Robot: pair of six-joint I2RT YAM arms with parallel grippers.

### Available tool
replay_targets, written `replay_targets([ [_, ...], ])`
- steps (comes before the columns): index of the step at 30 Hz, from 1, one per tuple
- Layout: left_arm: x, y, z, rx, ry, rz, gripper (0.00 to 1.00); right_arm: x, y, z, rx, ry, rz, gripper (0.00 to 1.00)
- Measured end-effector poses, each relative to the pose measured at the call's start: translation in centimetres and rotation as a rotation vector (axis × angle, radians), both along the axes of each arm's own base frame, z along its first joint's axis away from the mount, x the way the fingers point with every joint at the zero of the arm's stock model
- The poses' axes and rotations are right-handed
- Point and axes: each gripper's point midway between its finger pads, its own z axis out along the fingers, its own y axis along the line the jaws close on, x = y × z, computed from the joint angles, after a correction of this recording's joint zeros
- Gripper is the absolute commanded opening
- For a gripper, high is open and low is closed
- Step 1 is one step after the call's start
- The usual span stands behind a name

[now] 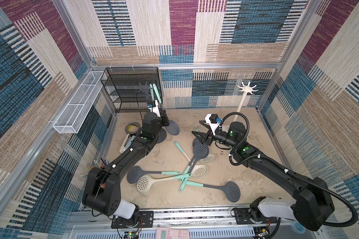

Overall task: Hang the skimmer on the kitchen utensil rack
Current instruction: Hang the skimmer on the rack.

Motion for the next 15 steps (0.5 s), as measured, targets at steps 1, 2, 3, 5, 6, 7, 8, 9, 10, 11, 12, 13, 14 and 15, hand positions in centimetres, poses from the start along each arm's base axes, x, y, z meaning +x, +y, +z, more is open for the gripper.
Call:
replay_targets([
  [1,0.0,0.1,-0.1,0.0,0.002,0.001,0.0,-0.1,0.0,0.2,0.004,-0.006,0.0,0.79],
  [2,0.0,0.2,-0.1,-0.003,0.005,0.0,0.0,-0.1,-0.1,0.4,0.006,-0.009,-0.001,0.8],
  [3,0.1,0.3,-0.2,-0.004,0.008,-0.001,0.0,-0.2,-0.1,0.6,0.009,-0.015,-0.001,0.8],
  [5,0.1,0.3,-0.3,-0.006,0.013,-0.009,0.0,-0.3,-0.2,1.0,0.015,-0.026,-0.001,0.81],
  [6,0.1,0.3,-0.3,-0.005,0.016,-0.008,0.0,-0.3,-0.2,1.1,0.018,-0.029,-0.001,0.82],
  [7,0.1,0.4,-0.4,-0.006,0.018,-0.007,0.0,-0.4,-0.2,1.2,0.02,-0.033,-0.001,0.83],
  [8,0.1,0.4,-0.4,-0.011,0.02,-0.007,0.0,-0.4,-0.2,1.3,0.02,-0.034,-0.001,0.84],
  [9,0.1,0.4,-0.5,-0.014,0.025,-0.01,0.0,-0.4,-0.3,1.3,0.021,-0.035,-0.001,0.85],
  [10,0.1,0.3,-0.5,-0.02,0.029,-0.015,0.0,-0.4,-0.3,1.4,0.022,-0.036,-0.001,0.85],
  [11,0.1,0.3,-0.6,-0.024,0.033,-0.021,0.0,-0.5,-0.3,1.4,0.022,-0.037,-0.001,0.86],
  [12,0.1,0.3,-0.7,-0.026,0.038,-0.022,0.0,-0.5,-0.3,1.5,0.024,-0.04,-0.002,0.86],
  [13,0.0,0.3,-0.8,-0.028,0.041,-0.022,0.0,-0.5,-0.3,1.6,0.025,-0.041,-0.002,0.87],
  [14,0.0,0.3,-0.8,-0.033,0.045,-0.022,0.0,-0.5,-0.4,1.7,0.026,-0.044,-0.005,0.87],
  [15,0.0,0.3,-0.9,-0.036,0.048,-0.024,0.0,-0.5,-0.4,1.8,0.027,-0.044,-0.005,0.88],
])
